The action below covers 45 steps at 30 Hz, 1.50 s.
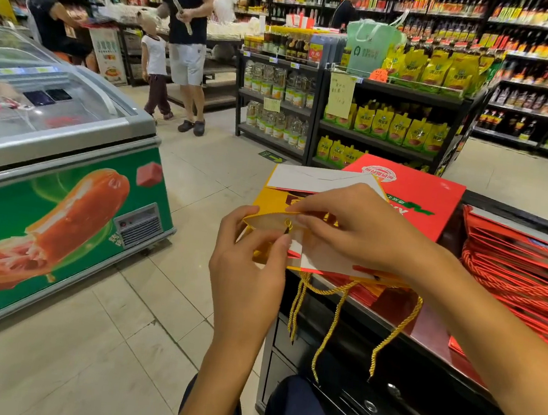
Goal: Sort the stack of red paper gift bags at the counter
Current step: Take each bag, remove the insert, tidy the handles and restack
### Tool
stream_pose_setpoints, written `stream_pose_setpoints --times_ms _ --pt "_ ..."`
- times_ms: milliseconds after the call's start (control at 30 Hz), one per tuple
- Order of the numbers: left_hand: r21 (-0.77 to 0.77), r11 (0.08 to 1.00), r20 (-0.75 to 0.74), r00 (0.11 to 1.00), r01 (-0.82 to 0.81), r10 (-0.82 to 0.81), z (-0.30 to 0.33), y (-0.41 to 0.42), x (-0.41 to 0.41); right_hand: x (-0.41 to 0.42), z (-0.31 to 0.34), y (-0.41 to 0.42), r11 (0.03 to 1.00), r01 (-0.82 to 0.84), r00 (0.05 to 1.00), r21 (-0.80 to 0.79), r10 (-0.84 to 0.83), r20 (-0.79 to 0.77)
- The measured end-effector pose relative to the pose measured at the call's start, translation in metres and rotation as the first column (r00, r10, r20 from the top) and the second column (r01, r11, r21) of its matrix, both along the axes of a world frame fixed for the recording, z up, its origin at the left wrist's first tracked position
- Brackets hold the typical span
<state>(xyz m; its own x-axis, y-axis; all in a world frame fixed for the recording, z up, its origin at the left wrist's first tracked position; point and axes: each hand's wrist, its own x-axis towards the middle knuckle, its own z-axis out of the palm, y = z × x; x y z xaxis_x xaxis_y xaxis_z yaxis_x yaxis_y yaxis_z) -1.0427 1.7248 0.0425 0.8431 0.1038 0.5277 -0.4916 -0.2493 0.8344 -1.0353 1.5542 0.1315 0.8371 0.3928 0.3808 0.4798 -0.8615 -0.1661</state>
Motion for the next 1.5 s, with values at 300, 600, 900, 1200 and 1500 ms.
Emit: stream_pose_setpoints --times_ms 300,600,900,1200,1500 --pt "-0.134 0.986 -0.039 0.994 0.099 -0.105 -0.006 0.017 0.000 0.004 0.006 -0.020 0.985 0.074 0.931 0.159 -0.011 -0.365" --pt "-0.265 0.957 -0.461 0.857 0.117 -0.232 0.004 0.012 0.027 0.011 -0.016 -0.021 0.964 0.062 0.966 0.260 0.007 -0.259" --pt "-0.379 0.895 -0.483 0.775 0.236 -0.408 -0.005 0.011 0.025 0.014 -0.021 -0.009 0.959 0.041 0.994 0.279 -0.011 -0.106" --pt "-0.468 0.863 -0.557 0.695 0.189 -0.455 -0.005 0.016 0.029 0.015 -0.009 -0.043 0.886 0.422 0.894 0.192 -0.371 -0.251" --pt "-0.414 0.881 -0.669 0.579 0.231 -0.466 0.018 0.012 0.080 0.005 -0.001 -0.074 0.783 0.616 0.696 -0.081 -0.590 -0.409"
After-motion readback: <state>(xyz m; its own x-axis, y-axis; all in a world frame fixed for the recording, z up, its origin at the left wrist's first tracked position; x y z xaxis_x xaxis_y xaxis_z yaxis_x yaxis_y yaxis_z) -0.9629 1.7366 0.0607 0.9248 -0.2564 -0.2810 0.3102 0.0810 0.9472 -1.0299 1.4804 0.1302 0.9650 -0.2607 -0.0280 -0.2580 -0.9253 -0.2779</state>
